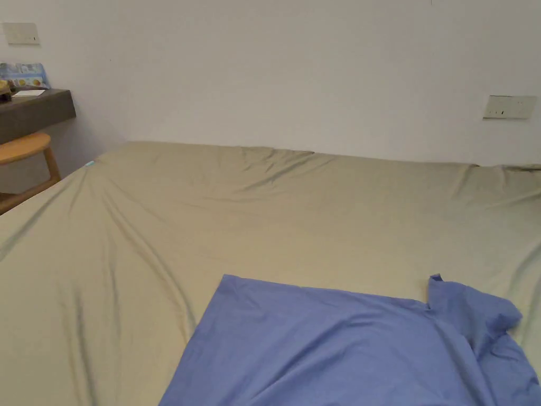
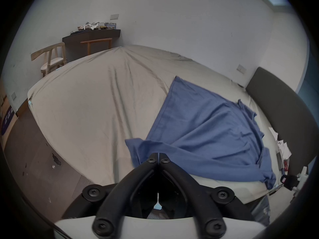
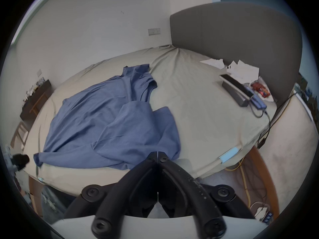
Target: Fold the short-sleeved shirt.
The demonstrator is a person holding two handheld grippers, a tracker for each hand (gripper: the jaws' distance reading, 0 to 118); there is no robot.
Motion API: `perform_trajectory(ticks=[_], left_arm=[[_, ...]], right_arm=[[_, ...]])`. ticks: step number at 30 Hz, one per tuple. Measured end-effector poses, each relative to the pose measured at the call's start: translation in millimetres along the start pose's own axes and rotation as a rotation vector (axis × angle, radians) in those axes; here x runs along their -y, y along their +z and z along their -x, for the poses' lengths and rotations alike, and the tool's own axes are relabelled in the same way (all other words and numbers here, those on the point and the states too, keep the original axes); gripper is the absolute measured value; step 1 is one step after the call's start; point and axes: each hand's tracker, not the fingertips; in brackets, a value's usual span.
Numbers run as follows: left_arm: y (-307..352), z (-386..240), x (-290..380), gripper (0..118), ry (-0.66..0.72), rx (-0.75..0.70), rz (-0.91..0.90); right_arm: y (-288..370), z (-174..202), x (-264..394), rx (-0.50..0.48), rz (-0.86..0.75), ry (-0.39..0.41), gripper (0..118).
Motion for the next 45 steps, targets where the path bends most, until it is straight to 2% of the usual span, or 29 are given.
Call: perform_trajectory(ticks=[4, 5, 6, 7, 8, 9, 13, 14, 16, 18, 19, 21, 27, 28, 30, 31, 32, 40, 42, 44, 45], left_arm=[[-19.0, 1.8, 5.5, 2, 0.005, -0.05, 0.023], [-23.0, -0.2, 6.8, 16, 0.015, -0.083, 0.021], [-28.0, 1.6, 5.9, 40, 0.019, -0.1, 0.025], [-33.0, 3.8, 4.9, 75, 0.02, -0.103, 0.032], [-38.4, 6.3, 4.2, 93, 0.025, -0.096, 0.044], [-42.3, 7.4, 4.3, 102, 0.03, -0.084, 0.057], [-59.1, 7.1, 3.1, 87, 0.03, -0.045, 0.068], [-66.8, 7.0, 3.0, 77, 0.03, -0.052, 0.079], [-78.5, 7.4, 3.7, 32, 0.028, -0.073, 0.128], [-80.2, 4.1, 8.4, 16, 0.032, -0.127, 0.14], [-75.1, 5.9, 10.0, 5, 0.03, -0.103, 0.122], [-68.7, 9.9, 11.3, 4, 0.077, -0.051, 0.11], [-51.1, 14.9, 11.5, 4, 0.133, -0.037, 0.08], [-49.9, 15.7, 10.3, 4, 0.145, -0.034, 0.073], [-47.9, 13.8, 6.9, 4, 0.15, -0.033, 0.069], [-47.5, 12.5, 5.9, 4, 0.147, -0.037, 0.066], [-47.4, 11.5, 5.1, 4, 0.134, -0.04, 0.063], [-46.7, 6.7, 7.8, 4, 0.106, -0.054, 0.07], [-46.6, 6.4, 9.0, 4, 0.108, -0.056, 0.074], [-46.0, 6.1, 10.3, 4, 0.106, -0.057, 0.077], [-45.5, 5.9, 9.8, 4, 0.107, -0.058, 0.077]], right_arm=[[-4.2, 2.8, 2.6, -0.05, 0.014, -0.088, 1], [-5.9, 2.7, 0.8, -0.054, 0.015, -0.088, 1], [-7.1, 3.4, -0.2, -0.057, 0.016, -0.083, 1], [-7.7, 4.7, -2.0, -0.057, 0.015, -0.074, 1], [-8.0, 6.1, -4.7, -0.053, 0.015, -0.057, 1], [-8.4, 6.7, -7.0, -0.052, 0.016, -0.043, 1], [-11.3, 7.6, -11.1, -0.056, 0.023, -0.021, 2], [-12.1, 7.2, -8.7, -0.055, 0.026, -0.021, 2], [-15.1, 5.6, -7.5, -0.042, 0.038, -0.029, 2], [-16.1, 3.2, -2.6, -0.033, 0.052, -0.038, 2], [-17.0, 1.3, -1.0, -0.027, 0.062, -0.044, 2], [-19.1, -2.4, 2.1, -0.015, 0.081, -0.05, 2], [-21.0, -7.7, 10.5, 0.051, 0.069, -0.061, 5], [-22.3, -9.1, 9.6, 0.068, 0.043, -0.079, 25], [-27.0, -13.7, 9.1, 0.086, 0.021, -0.078, 75], [-29.8, -15.7, 7.9, 0.071, 0.021, -0.077, 95], [-32.6, -16.8, 5.7, 0.062, 0.024, -0.077, 99], [-67.8, -19.3, 5.2, 0.022, 0.151, -0.047, 95], [-73.0, -11.6, 5.5, 0.029, 0.146, 0.03, 92], [-78.3, -5.6, 3.6, 0.048, 0.18, 0.082, 82], [-76.3, -3.2, 2.7, 0.051, 0.174, 0.103, 72]])
